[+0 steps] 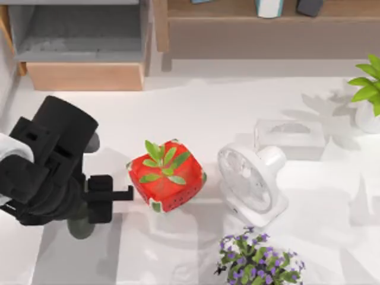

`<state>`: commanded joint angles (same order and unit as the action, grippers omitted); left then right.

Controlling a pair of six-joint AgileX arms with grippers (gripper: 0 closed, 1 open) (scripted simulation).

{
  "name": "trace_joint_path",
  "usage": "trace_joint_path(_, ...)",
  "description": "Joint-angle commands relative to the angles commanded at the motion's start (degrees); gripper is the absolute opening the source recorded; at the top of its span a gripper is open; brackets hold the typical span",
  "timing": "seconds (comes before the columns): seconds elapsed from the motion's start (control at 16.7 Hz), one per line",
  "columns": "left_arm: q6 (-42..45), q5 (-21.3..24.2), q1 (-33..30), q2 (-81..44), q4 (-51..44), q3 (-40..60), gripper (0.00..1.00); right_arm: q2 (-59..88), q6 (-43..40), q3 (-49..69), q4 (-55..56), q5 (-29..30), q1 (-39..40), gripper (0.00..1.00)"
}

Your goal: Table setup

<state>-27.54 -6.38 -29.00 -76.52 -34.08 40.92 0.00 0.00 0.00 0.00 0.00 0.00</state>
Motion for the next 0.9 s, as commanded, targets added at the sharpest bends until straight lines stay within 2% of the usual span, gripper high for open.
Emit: trace_joint_path(0.9, 0.24, 0.9, -0.11, -4.46, -1.29, -4.45, 0.0, 0.0, 0.0, 0.0, 0.0, 0.0, 0.0, 1.0)
